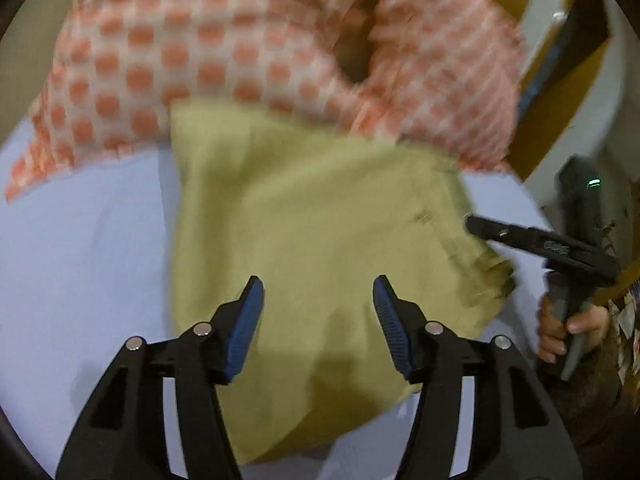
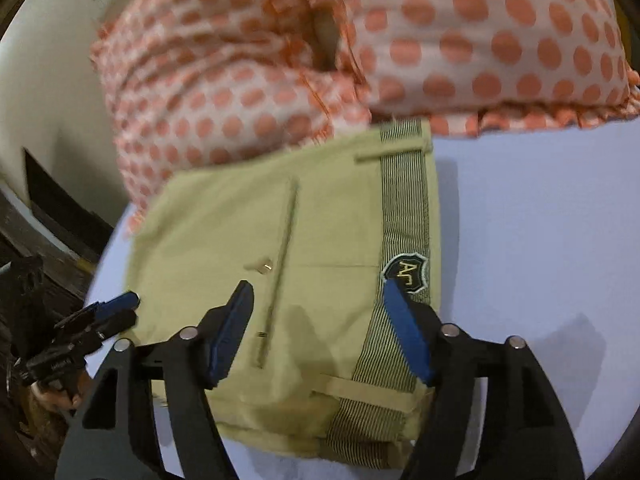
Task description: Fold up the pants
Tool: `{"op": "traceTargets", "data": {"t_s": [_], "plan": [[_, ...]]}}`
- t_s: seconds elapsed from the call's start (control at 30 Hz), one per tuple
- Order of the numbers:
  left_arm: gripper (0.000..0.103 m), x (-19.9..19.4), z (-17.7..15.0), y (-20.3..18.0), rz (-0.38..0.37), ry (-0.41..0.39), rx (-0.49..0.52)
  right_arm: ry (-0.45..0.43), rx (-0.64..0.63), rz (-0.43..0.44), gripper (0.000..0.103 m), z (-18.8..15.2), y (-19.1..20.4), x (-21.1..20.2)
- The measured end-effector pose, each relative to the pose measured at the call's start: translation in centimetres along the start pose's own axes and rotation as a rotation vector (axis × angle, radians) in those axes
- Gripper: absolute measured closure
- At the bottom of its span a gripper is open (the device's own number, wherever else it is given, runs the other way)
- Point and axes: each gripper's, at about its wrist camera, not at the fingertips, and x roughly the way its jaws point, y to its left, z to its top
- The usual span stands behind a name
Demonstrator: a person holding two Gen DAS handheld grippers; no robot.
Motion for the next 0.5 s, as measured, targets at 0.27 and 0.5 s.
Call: {"op": "traceTargets", "data": {"t_s": [0.27,0.5], "plan": [[0.019,-3.7,-3.1,-1.6,0.173,-0.077,0.030,-0.122,-0.120,-0.233,0.001,-4.5,4.1,-5.4],[0.002,-8.8,-11.8,-3.5,0.305,-0.108,0.026,-0.214,-0.213,-0.361,0.001,-13.9,8.5,-8.4]]}}
